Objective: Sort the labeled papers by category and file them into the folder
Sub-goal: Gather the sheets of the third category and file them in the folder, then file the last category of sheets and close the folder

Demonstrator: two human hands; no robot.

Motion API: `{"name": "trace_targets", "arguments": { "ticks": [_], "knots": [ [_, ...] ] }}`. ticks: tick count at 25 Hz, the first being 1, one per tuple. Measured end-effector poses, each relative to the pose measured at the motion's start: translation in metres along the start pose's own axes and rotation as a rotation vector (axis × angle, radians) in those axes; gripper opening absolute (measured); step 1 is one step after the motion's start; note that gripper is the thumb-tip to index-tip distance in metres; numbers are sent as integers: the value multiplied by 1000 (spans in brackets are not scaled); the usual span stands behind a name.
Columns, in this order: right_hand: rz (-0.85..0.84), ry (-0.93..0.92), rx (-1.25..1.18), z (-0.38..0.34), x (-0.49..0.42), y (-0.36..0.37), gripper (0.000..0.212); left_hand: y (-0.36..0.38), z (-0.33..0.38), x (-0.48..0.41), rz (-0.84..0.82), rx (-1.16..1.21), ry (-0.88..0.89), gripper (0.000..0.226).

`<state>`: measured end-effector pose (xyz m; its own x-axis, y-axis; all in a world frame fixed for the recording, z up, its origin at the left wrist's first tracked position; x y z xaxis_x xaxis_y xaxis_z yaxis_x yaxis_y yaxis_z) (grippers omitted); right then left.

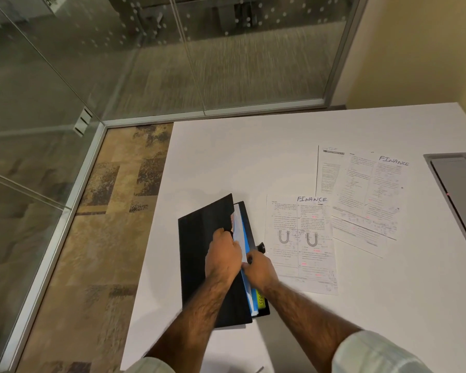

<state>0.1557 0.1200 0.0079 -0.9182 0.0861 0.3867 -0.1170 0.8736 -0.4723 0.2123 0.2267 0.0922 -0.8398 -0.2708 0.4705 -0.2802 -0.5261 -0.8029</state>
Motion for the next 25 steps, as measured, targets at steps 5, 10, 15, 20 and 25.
{"name": "trace_targets", "arguments": {
  "ticks": [5,10,15,20,25],
  "knots": [
    [25,10,20,31,12,-38,8,29,13,-1,36,-272,133,28],
    [66,112,102,87,55,-99,14,61,14,3,95,-534,149,38],
    [155,212,224,138,102,-156,13,92,53,31,88,-481,446,51],
    [71,175,449,171,119,-197,26,150,102,73,-167,-464,660,69],
    [33,27,787,205,85,-258,61,223,144,106,-270,-695,760,78]
  ]
}}
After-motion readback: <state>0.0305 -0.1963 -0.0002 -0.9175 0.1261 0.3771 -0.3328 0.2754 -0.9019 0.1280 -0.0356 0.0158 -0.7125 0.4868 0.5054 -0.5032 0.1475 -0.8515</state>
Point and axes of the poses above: each hand's wrist, its own x-axis away from the middle knuckle, its own y-axis out of the palm, z = x × y, the point moved 8 cm from there along -x, towards the middle knuckle, and after that the axes turned 15 degrees about -y, right-handed, at the moved point
